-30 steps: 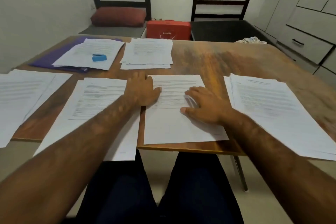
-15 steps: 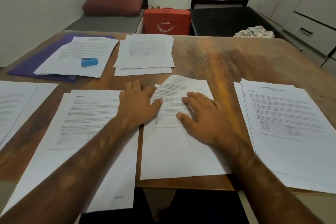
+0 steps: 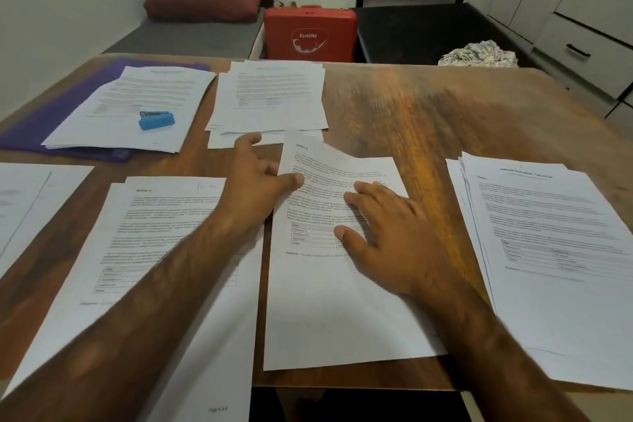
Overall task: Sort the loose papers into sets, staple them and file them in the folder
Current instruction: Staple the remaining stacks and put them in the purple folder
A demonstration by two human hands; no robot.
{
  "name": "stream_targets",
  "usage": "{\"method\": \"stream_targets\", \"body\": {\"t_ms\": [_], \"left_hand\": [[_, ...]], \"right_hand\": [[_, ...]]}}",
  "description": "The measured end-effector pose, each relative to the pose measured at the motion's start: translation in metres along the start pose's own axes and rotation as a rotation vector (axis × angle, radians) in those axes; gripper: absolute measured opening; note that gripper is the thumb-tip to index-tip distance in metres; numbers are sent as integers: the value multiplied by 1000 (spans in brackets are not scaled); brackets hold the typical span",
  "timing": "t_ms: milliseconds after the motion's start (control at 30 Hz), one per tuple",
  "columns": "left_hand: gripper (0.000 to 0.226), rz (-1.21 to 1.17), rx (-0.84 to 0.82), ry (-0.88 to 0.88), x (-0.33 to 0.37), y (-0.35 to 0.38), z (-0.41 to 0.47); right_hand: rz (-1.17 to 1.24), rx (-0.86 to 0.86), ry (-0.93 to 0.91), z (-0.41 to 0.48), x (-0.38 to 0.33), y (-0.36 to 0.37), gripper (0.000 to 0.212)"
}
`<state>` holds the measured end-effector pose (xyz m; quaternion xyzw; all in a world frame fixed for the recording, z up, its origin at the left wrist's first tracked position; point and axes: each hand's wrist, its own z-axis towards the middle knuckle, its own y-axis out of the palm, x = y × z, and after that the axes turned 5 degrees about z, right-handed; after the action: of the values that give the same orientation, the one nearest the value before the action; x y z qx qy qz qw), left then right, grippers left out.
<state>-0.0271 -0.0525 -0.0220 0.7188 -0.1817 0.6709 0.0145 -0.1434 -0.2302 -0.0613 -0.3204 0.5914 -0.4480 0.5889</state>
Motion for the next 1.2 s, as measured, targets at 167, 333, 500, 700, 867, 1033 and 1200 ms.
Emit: {"method": "stream_targets", "body": {"t_ms": [167, 333, 500, 700, 867, 1033, 1200], "left_hand": [[18, -47, -26, 43, -6, -3, -9], [42, -7, -252, 28, -2, 5, -22], [49, 43, -350, 39, 3, 21, -36], [39, 34, -329, 58, 11, 72, -51], [45, 84, -315, 161, 8, 90, -64], [39, 63, -301, 110, 6, 92, -65], [43, 111, -281, 124, 8, 98, -66]], "right_hand": [[12, 6, -1, -1, 0, 0, 72], [50, 6, 16, -2, 0, -2, 68], [122, 21, 17, -6, 3, -19, 60], [63, 120, 37, -47, 38, -66, 65], [1, -101, 104, -123, 90, -108, 115], [-136, -434, 192, -178, 122, -109, 142], [-133, -250, 198, -188, 125, -89, 116]]}}
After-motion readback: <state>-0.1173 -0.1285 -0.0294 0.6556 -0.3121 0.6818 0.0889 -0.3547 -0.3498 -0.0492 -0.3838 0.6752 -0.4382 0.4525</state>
